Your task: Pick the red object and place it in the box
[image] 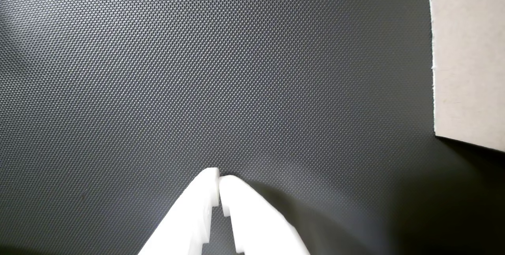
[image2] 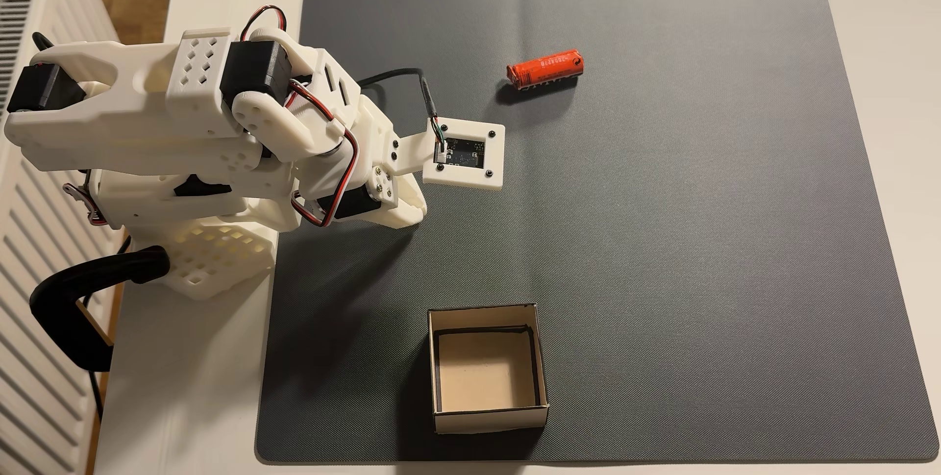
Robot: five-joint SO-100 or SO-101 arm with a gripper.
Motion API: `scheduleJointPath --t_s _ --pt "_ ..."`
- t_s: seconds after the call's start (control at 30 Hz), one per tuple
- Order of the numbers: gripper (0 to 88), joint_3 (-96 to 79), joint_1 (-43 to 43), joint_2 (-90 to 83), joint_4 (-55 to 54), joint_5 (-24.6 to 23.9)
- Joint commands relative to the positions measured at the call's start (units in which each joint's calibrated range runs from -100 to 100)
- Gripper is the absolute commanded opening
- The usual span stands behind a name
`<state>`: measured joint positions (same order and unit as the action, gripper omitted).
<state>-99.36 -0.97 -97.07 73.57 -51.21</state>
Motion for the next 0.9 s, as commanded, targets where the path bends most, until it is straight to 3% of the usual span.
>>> scheduleJointPath --t_s 0.0,0.63,0.77,0.87 --pt "0.7 -0.64 0.15 0.47 0.91 -0.1" --pt "0.7 -0.64 0.15 0.38 0.56 -0.52" --pt "0.7 -0.55 0.37 0.3 -4.6 -0.36" --pt "0.7 -0.46 0.89 0.3 -15.7 -0.1"
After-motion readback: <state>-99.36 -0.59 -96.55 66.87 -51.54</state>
